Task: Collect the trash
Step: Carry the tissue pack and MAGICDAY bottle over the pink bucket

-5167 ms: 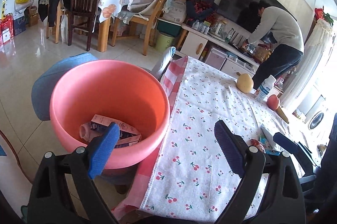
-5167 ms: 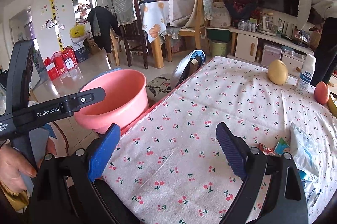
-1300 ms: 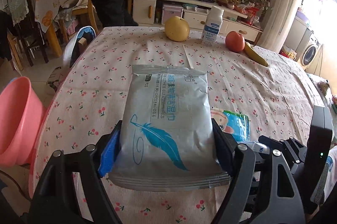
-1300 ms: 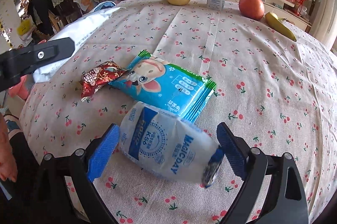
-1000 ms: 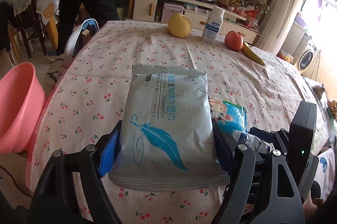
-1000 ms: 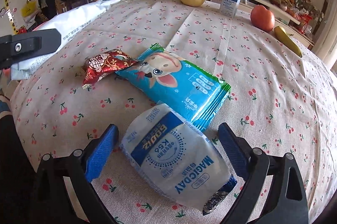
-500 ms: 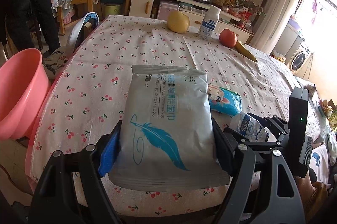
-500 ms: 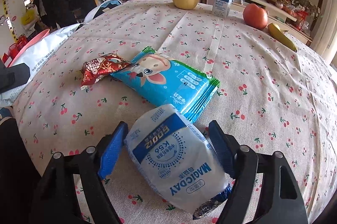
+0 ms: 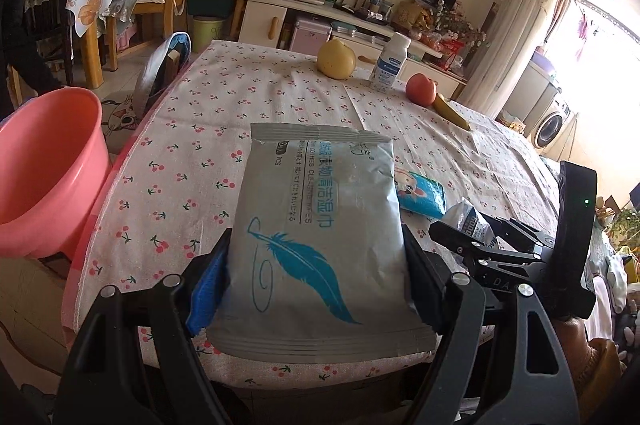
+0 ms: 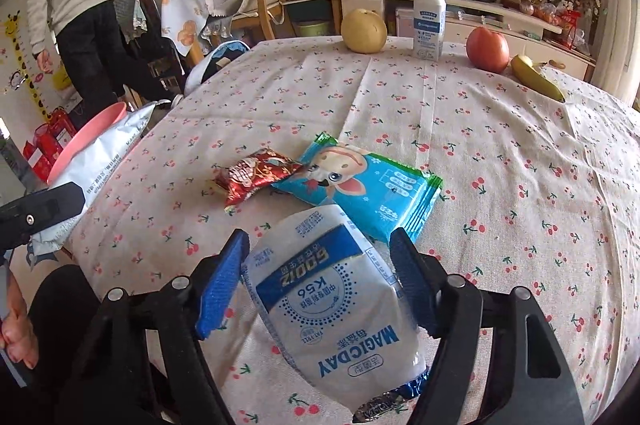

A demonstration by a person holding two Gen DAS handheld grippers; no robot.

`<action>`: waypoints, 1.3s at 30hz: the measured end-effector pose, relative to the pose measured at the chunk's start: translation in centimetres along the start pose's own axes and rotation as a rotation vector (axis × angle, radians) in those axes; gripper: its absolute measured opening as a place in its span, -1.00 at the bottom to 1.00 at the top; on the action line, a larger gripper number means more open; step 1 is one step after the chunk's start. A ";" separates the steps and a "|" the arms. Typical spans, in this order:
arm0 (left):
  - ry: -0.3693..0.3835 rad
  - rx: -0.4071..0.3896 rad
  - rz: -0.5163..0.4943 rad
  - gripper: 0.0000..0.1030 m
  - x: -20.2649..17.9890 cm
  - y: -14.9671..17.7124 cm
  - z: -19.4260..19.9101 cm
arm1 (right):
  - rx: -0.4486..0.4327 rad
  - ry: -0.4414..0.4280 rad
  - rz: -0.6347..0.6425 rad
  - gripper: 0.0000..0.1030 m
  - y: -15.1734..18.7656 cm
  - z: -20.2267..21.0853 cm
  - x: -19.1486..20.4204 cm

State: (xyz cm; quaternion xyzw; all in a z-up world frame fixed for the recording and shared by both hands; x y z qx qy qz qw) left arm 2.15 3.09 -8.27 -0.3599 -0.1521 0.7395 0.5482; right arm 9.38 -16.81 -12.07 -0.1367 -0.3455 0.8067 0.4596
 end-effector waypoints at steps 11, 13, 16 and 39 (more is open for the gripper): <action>-0.033 -0.090 0.072 0.52 4.7 -1.8 2.7 | -0.046 -0.161 -0.053 0.37 -4.5 0.6 5.9; -0.052 -0.113 0.093 0.52 6.1 -2.2 3.3 | -0.046 -0.210 -0.063 0.37 -5.6 0.3 7.5; -0.088 -0.152 0.133 0.52 8.6 -3.2 4.3 | -0.060 -0.281 -0.059 0.36 -7.7 0.2 10.3; -0.305 -0.246 0.331 0.53 24.0 -6.8 6.2 | -0.033 -0.526 0.113 0.13 -19.2 -9.8 30.5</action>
Point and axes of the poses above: each gripper's, at about its wrist camera, not at the fingertips, and z roughly against the way its jaws point, x to its left, y to its underside, the point moved 6 cm from there along -z, roughly the way its jaws point, and after that the axes turned 7 degrees about z, right-handed, at the moved point
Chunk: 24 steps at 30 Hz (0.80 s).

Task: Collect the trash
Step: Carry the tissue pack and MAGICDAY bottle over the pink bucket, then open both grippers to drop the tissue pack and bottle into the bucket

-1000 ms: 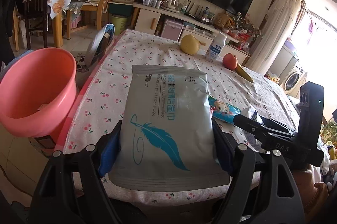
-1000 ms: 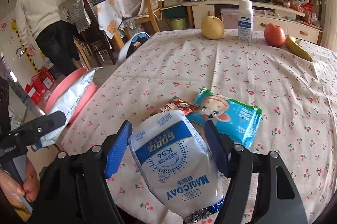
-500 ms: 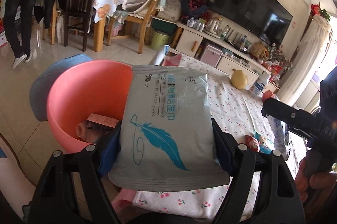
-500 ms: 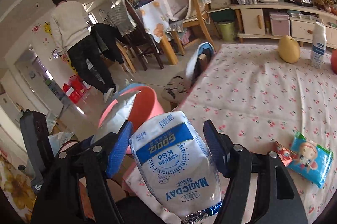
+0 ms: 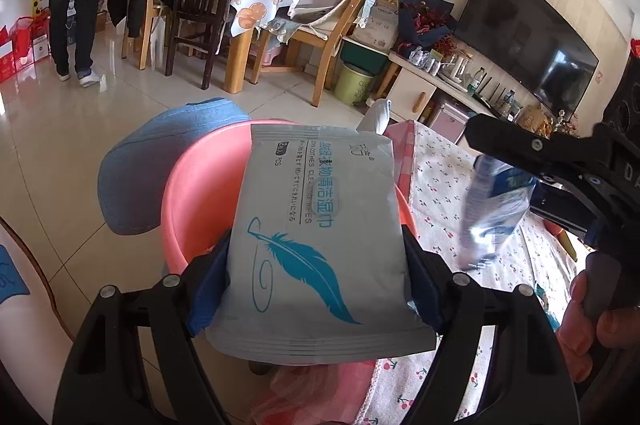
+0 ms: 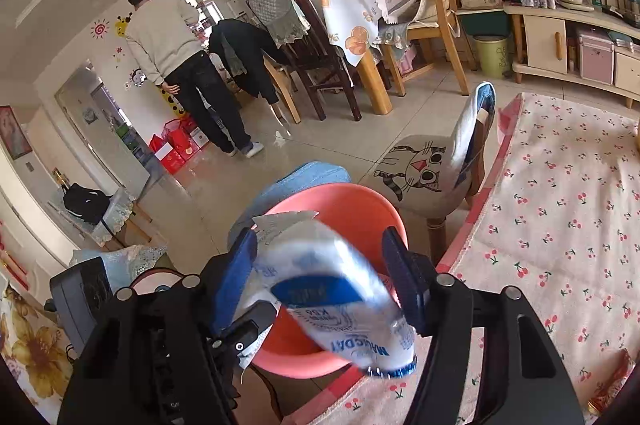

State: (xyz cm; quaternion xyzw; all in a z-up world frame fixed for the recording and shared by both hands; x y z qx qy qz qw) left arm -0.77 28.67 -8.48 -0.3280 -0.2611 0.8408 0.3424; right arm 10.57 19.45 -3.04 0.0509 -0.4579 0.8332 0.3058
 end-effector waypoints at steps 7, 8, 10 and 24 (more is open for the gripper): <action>-0.019 0.002 -0.021 0.53 0.9 -0.1 -1.6 | 0.036 0.019 -0.012 0.12 0.6 -3.8 -0.3; -0.022 -0.006 -0.028 0.53 0.8 -0.2 -1.5 | 0.034 0.028 -0.016 0.12 0.7 -3.9 -0.5; -0.029 -0.020 -0.040 0.55 0.9 -0.4 -1.2 | 0.024 0.048 -0.034 0.21 0.8 -3.3 -1.3; -0.047 -0.074 0.034 0.75 2.8 -1.5 0.7 | -0.068 0.253 -0.022 0.71 2.5 3.4 -5.4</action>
Point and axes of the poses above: each gripper's, at about its wrist camera, not at the fingertips, and z roughly against the way its jaws point, x to its left, y to its underside, the point moved 6 cm from there along -z, roughly the way its jaws point, and after that the axes turned 7 degrees about z, right-handed, at the moved point
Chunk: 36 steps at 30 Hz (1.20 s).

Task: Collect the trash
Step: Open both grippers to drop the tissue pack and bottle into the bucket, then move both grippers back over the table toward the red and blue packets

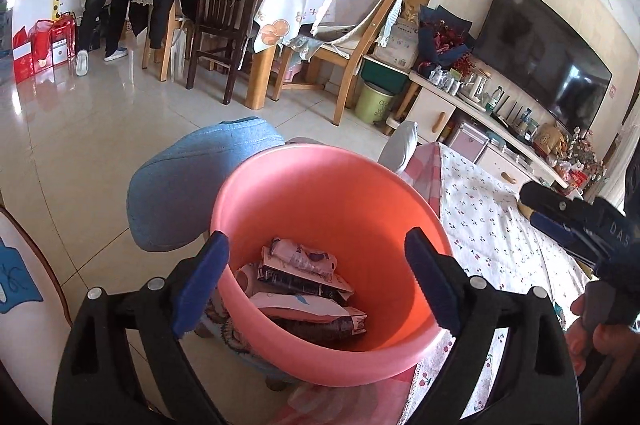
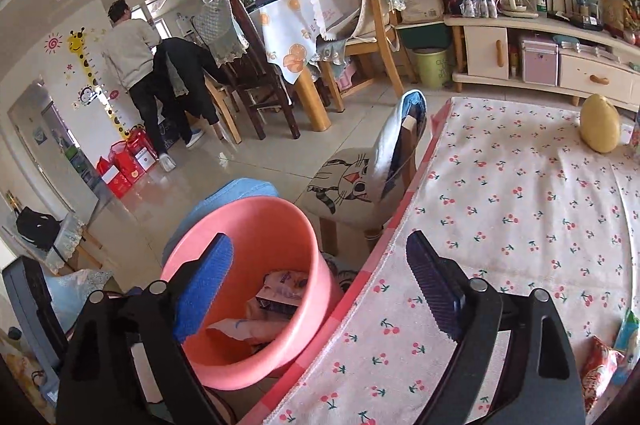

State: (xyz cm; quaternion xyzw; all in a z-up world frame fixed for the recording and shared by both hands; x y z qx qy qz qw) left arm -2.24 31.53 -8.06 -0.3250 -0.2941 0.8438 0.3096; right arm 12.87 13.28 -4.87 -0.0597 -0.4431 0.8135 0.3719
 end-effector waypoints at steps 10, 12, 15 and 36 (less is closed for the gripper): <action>0.019 0.049 -0.027 0.76 -2.6 1.1 0.3 | 0.001 0.113 0.145 0.79 2.7 2.9 -0.8; 0.030 0.061 -0.045 0.76 -3.5 1.7 0.4 | -0.001 0.120 0.161 0.79 3.2 3.4 -1.0; 0.039 0.071 -0.078 0.76 -4.9 2.4 0.6 | -0.013 0.134 0.180 0.79 3.7 4.5 -1.5; 0.109 0.075 -0.213 0.78 -14.2 6.2 2.8 | -0.168 0.140 0.179 0.91 5.8 13.1 -7.6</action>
Point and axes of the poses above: each gripper's, at about its wrist camera, not at the fingertips, and z roughly against the way its jaws point, x to its left, y to its underside, the point moved 6 cm from there along -z, roughly the way its jaws point, and after that the axes turned 7 degrees about z, right-handed, at the moved point
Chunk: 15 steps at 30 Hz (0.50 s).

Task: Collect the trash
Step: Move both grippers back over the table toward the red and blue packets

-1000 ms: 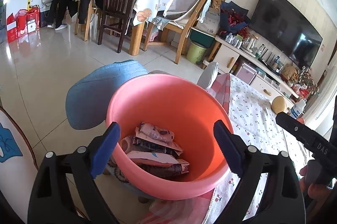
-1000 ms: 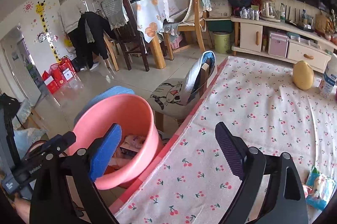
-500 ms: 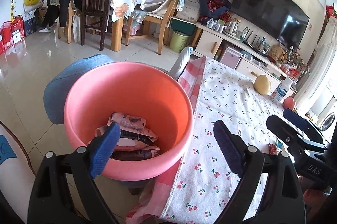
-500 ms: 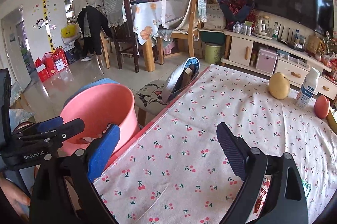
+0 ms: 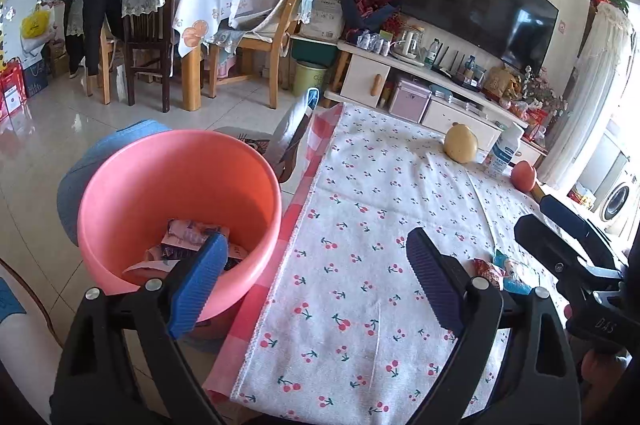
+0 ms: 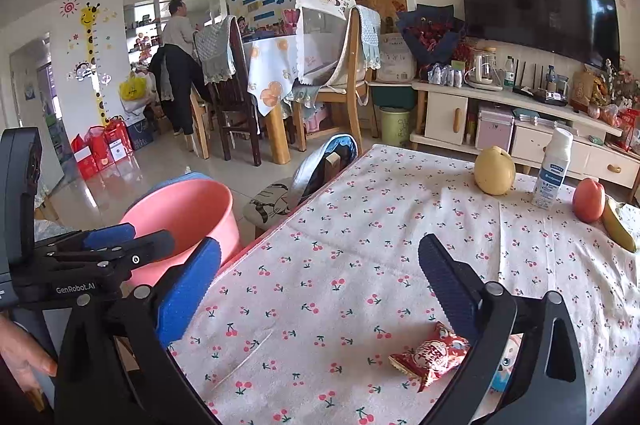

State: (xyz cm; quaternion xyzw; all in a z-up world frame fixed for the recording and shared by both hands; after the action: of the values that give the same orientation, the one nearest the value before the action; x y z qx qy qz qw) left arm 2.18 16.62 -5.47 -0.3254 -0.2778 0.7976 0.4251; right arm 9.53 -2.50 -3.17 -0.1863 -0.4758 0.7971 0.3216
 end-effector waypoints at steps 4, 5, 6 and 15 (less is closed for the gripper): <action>0.017 0.002 -0.022 0.78 -2.2 0.7 0.1 | -0.050 0.013 0.016 0.91 0.0 1.7 -1.4; 0.014 0.000 -0.031 0.78 -2.7 0.9 0.2 | -0.060 0.016 0.020 0.91 -0.1 2.1 -1.8; 0.010 -0.003 -0.042 0.78 -3.2 1.1 0.3 | -0.070 0.019 0.027 0.91 0.0 2.5 -2.1; 0.014 0.001 -0.095 0.78 -7.0 2.4 0.4 | -0.083 0.024 0.042 0.91 0.9 4.7 -5.1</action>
State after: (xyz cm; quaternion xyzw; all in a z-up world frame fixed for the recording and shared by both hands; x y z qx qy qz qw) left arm 3.67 9.39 -4.95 -0.3171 -0.2897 0.7745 0.4644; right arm 10.10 -9.34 -1.71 -0.2190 -0.5005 0.7811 0.3025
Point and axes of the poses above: each gripper's, at about its wrist camera, not at the fingertips, and z roughly against the way its jaws point, x to its left, y to its underside, the point moved 6 cm from there along -z, roughly the way its jaws point, and after that the axes turned 7 degrees about z, right-handed, at the moved point
